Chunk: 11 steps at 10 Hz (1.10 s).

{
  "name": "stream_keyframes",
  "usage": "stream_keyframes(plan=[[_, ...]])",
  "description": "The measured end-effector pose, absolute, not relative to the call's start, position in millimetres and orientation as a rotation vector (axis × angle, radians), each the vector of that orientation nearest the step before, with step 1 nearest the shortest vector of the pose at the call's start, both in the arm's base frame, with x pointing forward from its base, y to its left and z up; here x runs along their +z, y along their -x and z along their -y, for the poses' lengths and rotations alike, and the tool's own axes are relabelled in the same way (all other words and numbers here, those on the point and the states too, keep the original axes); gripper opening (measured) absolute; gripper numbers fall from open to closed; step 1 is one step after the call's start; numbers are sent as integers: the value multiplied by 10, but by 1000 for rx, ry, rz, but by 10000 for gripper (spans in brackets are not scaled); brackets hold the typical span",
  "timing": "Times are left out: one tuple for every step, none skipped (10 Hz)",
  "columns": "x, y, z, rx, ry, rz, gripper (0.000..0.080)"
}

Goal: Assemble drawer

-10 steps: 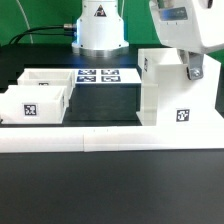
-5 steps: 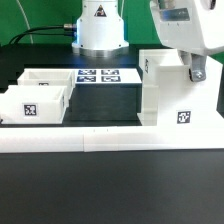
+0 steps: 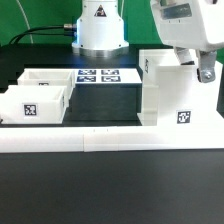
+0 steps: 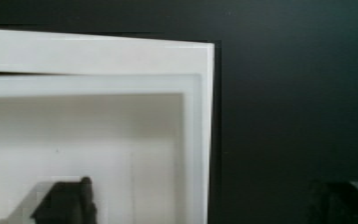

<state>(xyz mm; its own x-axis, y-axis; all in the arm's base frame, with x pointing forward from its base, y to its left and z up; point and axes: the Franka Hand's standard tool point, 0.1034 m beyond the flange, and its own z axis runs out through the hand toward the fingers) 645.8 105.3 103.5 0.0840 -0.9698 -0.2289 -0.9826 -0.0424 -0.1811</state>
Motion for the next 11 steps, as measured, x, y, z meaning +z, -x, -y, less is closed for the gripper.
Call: stream_keyframes(plan=[[1037, -6458, -1053, 63, 2078, -1947, 633], [1046, -6448, -1051, 61, 2102, -1923, 646], [1086, -6371, -1039, 69, 2183, -1841, 646], [1147, -6282, -1006, 67, 2254, -1759, 649], [1200, -6185, -955, 64, 2306, -1696, 649], [1247, -6116, -914, 53, 2303, -1689, 649], [1257, -6065, -900, 46, 2285, -1702, 649], [1240, -6075, -915, 49, 2293, -1693, 649], [1234, -6075, -913, 35, 2349, -1615, 649], [1228, -6059, -912, 29, 2429, -1496, 649], [1222, -6019, -912, 51, 2508, -1379, 649]])
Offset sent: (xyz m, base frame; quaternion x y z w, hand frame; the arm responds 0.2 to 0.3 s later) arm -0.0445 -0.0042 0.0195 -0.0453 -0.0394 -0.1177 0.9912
